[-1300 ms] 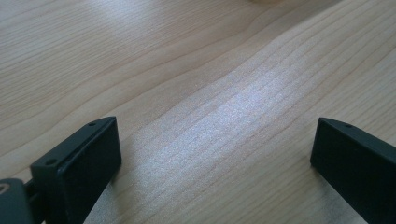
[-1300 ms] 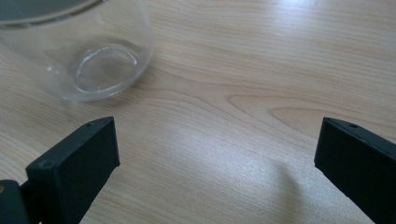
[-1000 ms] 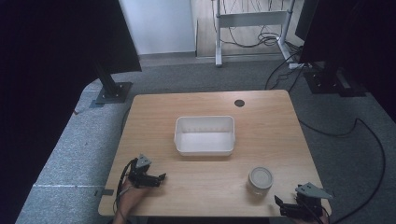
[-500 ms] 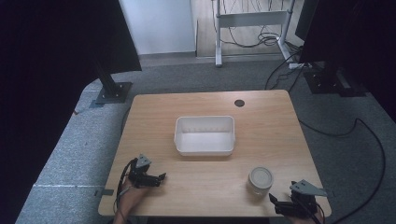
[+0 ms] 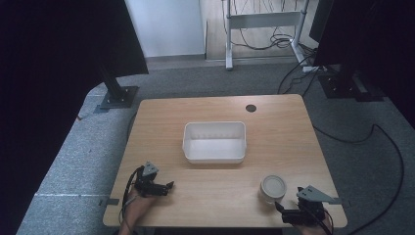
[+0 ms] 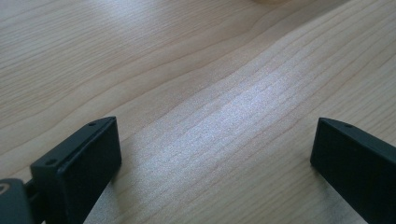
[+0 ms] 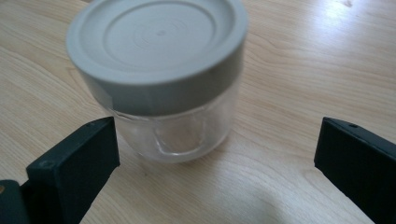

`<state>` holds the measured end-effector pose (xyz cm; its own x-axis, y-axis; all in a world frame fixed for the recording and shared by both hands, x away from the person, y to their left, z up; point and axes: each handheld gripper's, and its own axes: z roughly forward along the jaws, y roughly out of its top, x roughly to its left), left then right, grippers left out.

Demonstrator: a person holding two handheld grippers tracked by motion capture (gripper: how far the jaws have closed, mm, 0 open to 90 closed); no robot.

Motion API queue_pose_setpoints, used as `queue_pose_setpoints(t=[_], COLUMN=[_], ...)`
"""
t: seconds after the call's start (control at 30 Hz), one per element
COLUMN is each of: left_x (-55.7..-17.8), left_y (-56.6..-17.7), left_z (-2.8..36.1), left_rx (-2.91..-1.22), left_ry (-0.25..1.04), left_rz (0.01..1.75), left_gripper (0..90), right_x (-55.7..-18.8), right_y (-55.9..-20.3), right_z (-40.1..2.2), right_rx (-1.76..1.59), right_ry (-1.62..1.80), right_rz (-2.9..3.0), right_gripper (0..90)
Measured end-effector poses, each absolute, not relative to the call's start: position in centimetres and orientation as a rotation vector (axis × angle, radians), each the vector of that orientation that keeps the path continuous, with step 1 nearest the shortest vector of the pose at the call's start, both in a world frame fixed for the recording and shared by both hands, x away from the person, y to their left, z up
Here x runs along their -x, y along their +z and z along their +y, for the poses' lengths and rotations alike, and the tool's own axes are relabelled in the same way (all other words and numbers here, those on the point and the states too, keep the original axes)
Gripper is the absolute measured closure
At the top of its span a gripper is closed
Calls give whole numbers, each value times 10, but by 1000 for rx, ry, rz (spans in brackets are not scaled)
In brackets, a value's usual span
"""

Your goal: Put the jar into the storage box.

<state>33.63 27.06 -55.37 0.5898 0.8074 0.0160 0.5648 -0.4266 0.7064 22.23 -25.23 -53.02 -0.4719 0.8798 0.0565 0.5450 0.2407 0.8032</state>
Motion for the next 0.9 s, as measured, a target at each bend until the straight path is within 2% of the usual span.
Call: queue_pose_setpoints(t=[0.9], left_x=[-336], left_y=[-554], left_z=[271], left_rx=[-2151], left_ry=[468], left_rz=[1083], left_gripper=[15], right_x=[-243], right_y=[-531], right_z=[-226], right_rx=[-1246], right_ry=[1116], right_rz=[2170], right_gripper=[4])
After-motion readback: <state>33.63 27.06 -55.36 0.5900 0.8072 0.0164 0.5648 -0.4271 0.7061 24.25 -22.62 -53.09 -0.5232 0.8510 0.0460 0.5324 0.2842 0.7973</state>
